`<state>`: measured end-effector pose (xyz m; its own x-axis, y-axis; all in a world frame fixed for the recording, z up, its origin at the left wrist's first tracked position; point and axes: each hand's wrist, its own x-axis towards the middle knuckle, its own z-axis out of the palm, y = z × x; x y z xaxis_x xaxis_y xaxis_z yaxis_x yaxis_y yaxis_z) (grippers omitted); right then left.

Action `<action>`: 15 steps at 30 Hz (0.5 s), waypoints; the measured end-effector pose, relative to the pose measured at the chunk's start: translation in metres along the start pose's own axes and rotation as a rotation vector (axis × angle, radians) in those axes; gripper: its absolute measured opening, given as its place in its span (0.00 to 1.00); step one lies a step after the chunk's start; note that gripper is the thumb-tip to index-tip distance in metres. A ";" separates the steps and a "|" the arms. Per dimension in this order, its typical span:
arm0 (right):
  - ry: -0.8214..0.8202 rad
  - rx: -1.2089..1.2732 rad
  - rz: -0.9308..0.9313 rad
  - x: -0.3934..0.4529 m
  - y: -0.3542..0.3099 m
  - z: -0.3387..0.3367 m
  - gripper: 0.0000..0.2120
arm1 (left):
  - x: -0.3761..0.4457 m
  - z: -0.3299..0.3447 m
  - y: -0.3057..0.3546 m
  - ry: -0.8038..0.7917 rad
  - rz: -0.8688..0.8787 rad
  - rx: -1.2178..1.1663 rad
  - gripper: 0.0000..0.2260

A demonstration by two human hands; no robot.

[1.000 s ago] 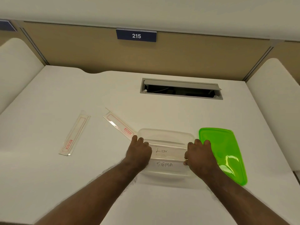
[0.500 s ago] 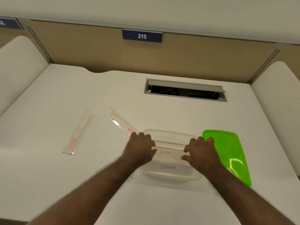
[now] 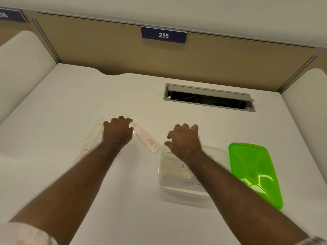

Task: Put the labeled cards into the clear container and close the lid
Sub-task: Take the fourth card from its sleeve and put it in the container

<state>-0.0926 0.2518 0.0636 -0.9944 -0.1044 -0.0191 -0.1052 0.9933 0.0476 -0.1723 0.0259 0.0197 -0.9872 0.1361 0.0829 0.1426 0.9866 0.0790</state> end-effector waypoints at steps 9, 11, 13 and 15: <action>-0.128 -0.133 -0.004 0.042 -0.048 0.028 0.17 | 0.033 0.010 -0.012 -0.335 0.040 0.004 0.28; -0.162 -0.143 0.017 0.046 -0.052 0.030 0.14 | 0.035 0.012 -0.010 -0.365 0.046 0.008 0.29; -0.189 -0.149 0.025 0.048 -0.055 0.031 0.12 | 0.035 0.017 -0.010 -0.399 0.042 -0.006 0.28; -0.191 -0.135 0.027 0.048 -0.056 0.032 0.08 | 0.035 0.021 -0.010 -0.441 0.026 -0.064 0.28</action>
<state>-0.1339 0.1927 0.0281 -0.9774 -0.0541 -0.2044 -0.0925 0.9787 0.1831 -0.2096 0.0227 0.0006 -0.9171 0.1993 -0.3453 0.1577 0.9768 0.1449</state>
